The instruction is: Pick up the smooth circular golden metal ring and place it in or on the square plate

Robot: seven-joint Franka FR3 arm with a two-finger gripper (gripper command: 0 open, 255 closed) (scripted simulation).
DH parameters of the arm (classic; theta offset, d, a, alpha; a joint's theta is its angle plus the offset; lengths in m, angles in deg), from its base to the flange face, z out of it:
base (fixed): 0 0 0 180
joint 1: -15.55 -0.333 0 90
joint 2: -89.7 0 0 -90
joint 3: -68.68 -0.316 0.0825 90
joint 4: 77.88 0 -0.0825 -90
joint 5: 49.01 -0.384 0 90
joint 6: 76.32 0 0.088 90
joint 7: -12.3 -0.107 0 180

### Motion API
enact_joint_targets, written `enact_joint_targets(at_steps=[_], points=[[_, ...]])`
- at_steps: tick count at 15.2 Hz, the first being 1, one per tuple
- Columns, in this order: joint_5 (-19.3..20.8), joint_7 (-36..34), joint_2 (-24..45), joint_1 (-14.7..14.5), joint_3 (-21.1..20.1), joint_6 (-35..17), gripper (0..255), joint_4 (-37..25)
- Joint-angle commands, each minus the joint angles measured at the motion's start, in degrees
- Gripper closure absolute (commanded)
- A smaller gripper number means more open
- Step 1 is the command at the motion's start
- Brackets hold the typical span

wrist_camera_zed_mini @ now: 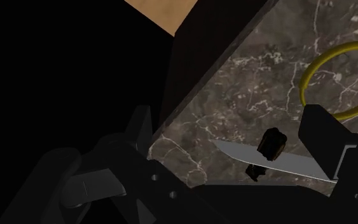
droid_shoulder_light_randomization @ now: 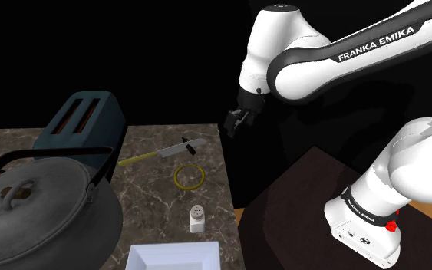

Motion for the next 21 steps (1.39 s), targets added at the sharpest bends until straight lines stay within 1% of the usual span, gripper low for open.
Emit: enact_joint_targets(at_steps=[1,4,6,8,10,12,19,21], points=[[0.50,-2.56,4.31,-0.02,-2.04,-3.74,0,-0.92],[2.68,-6.97,11.00,0.35,-4.96,-8.66,0,-2.93],[5.26,-10.56,15.71,0.62,-6.65,-11.62,0,-4.68],[8.84,-14.73,20.58,0.72,-7.94,-14.22,0,-6.76],[13.25,-19.39,25.56,0.32,-8.54,-16.36,0,-9.19],[17.95,-24.12,30.47,-0.86,-8.25,-17.99,0,-11.95],[24.07,-28.51,36.34,-2.82,-5.33,-22.32,0,-12.74],[24.56,-28.86,36.82,-3.04,-5.03,-22.65,0,-12.84]])
